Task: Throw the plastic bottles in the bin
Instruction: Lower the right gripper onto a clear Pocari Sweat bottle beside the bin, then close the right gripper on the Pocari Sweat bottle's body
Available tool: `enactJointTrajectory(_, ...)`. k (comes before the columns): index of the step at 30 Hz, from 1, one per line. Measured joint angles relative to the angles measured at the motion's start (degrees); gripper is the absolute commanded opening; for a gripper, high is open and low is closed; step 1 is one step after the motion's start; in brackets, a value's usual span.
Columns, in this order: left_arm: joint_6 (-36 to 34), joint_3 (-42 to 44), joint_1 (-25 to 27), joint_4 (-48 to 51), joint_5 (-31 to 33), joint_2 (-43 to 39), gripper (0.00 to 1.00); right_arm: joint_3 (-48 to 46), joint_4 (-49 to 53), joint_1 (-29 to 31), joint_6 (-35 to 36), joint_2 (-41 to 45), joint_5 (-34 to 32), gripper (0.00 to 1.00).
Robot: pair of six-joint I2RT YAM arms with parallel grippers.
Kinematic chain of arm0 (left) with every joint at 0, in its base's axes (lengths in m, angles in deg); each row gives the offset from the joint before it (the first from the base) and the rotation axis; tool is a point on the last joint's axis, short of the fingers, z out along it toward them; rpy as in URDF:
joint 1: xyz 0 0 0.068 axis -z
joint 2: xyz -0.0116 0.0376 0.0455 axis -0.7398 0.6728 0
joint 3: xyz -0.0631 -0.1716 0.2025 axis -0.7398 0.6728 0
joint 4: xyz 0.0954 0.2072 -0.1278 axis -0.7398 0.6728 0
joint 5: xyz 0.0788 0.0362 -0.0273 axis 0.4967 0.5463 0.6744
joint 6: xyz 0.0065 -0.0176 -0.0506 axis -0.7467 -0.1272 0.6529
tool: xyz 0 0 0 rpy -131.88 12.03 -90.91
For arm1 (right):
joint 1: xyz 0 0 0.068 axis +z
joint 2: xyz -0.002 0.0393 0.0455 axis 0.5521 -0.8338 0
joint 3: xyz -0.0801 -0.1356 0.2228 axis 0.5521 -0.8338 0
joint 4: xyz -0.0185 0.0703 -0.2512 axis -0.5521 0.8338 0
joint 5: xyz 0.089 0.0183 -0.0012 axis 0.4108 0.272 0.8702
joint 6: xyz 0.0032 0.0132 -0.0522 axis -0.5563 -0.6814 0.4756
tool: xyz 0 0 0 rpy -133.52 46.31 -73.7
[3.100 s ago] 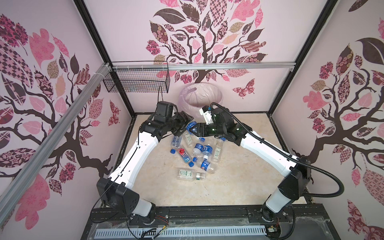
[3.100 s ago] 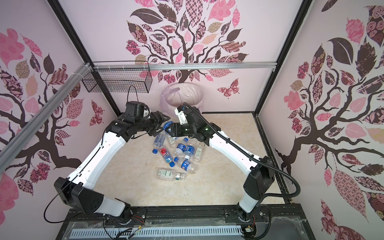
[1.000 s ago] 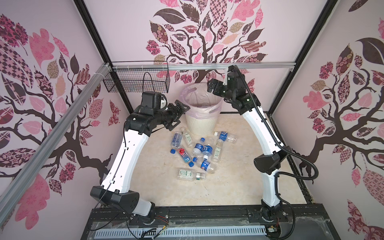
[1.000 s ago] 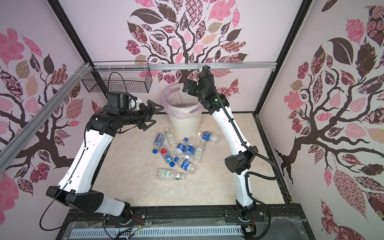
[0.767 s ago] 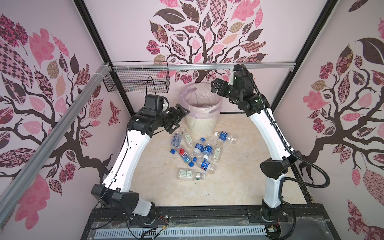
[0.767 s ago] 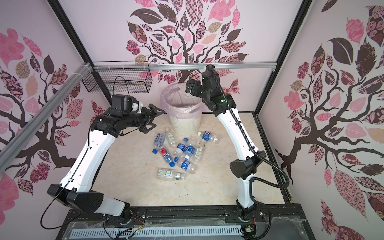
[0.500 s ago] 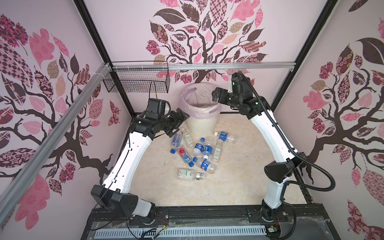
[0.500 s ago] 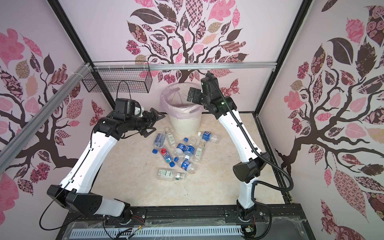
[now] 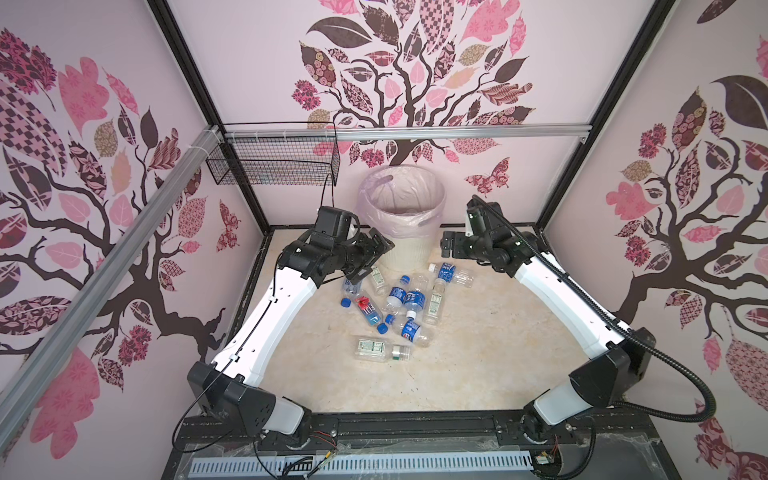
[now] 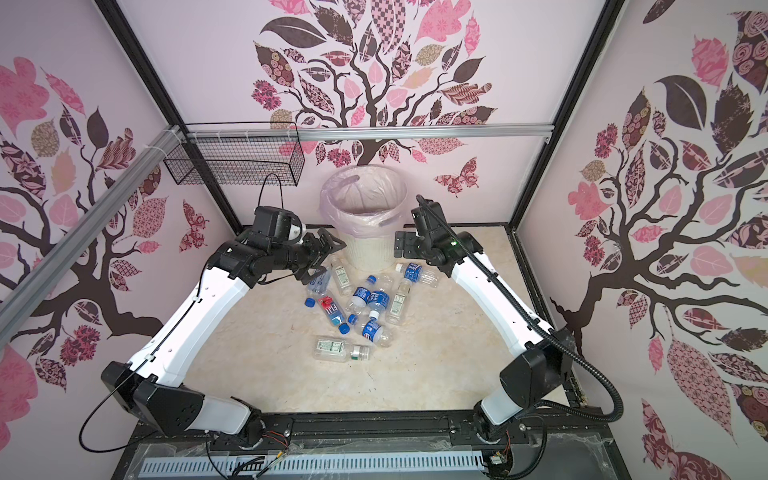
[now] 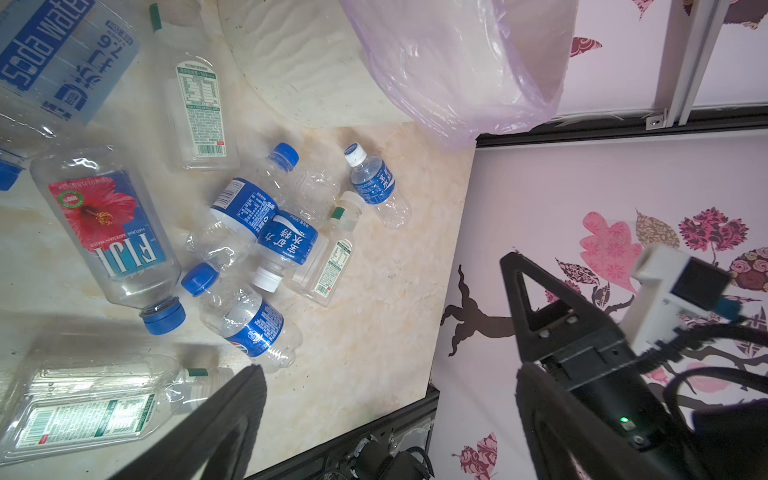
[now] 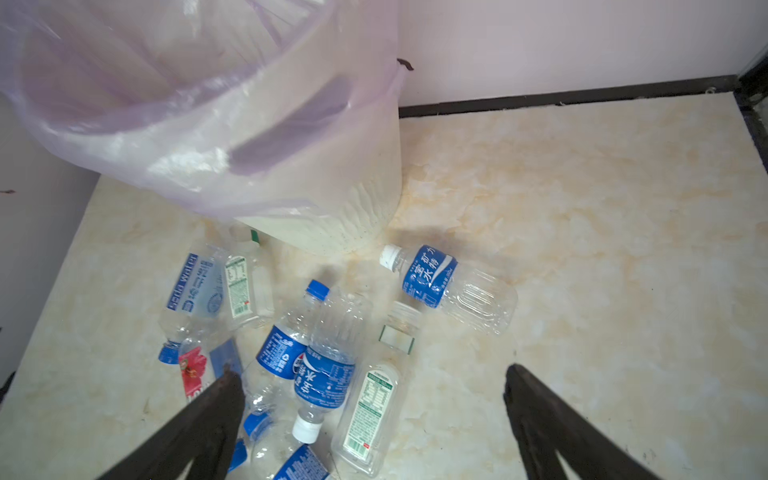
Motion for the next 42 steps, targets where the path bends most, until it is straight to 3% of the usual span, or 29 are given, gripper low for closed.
enactJointTrajectory(5, 2.1, 1.4, 0.0, -1.8, -1.1, 0.9, 0.97, -11.5, -6.3, -1.8, 3.3, 0.8, -0.3, 0.99)
enactJointTrajectory(9, 4.7, 3.2, 0.0, -3.7, -3.1, 2.0, 0.97, -14.4, -9.2, -3.3, 6.0, -1.0, -0.9, 0.99)
enactJointTrajectory(26, 11.6, 3.5, 0.2, -7.9, -8.0, 6.6, 0.97, -13.2, -19.4, -6.2, 17.2, -20.6, -3.8, 0.99)
enactJointTrajectory(42, 10.9, 3.4, 0.2, -6.7, -9.3, 10.0, 0.97, -5.8, -20.3, -9.3, 18.9, -28.8, -2.7, 0.99)
